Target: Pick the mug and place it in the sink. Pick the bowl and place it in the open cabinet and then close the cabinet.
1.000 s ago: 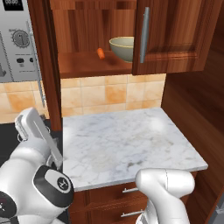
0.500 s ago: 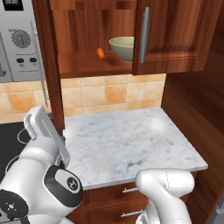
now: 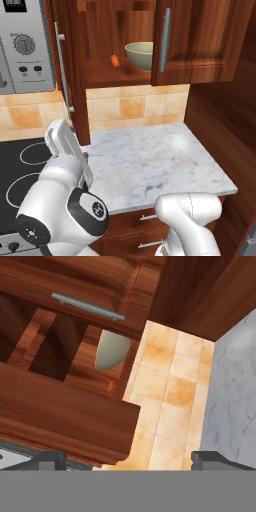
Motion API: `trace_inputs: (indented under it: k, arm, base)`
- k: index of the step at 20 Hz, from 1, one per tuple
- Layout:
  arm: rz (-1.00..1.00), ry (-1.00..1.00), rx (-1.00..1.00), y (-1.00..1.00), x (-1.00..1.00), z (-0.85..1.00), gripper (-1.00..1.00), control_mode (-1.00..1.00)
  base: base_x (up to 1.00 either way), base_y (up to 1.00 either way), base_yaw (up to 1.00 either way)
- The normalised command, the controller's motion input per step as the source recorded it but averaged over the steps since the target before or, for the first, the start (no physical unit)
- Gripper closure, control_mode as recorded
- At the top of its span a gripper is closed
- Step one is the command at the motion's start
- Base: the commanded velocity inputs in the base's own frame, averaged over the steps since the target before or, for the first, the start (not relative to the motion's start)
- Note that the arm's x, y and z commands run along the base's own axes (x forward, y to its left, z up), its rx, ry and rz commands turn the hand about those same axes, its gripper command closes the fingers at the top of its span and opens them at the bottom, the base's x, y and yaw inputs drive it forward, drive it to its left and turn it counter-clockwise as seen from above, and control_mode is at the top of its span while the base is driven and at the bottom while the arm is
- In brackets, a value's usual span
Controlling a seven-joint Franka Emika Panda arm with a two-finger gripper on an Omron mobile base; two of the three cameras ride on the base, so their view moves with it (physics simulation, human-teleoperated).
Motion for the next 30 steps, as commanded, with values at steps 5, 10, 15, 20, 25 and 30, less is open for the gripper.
trace_inputs:
  k: [5,10,15,20,25,30]
  arm:
    - [-0.04,-0.01,0.05,-0.27,0.24,0.00,-1.00,-1.00]
    - [-0.04,0.00,0.05,-0.32,0.32,0.00,-1.00,-1.00]
    - [-0.03,0.00,0.06,-0.27,0.38,0.00,-1.00,-1.00]
    - [-0.03,0.00,0.08,-0.34,0.31,0.00,-1.00,-1.00]
    - [-0.03,0.00,0.08,-0.37,0.37,0.00,-1.00,-1.00]
    - [-0.03,0.00,0.07,-0.38,0.42,0.00,-1.00,-1.00]
  base:
    - [0.00,0.00,0.00]
    - [0.00,0.00,0.00]
    - [0.00,0.00,0.00]
    - [0.00,0.00,0.00]
    - [0.00,0.00,0.00]
    - [0.00,0.00,0.00]
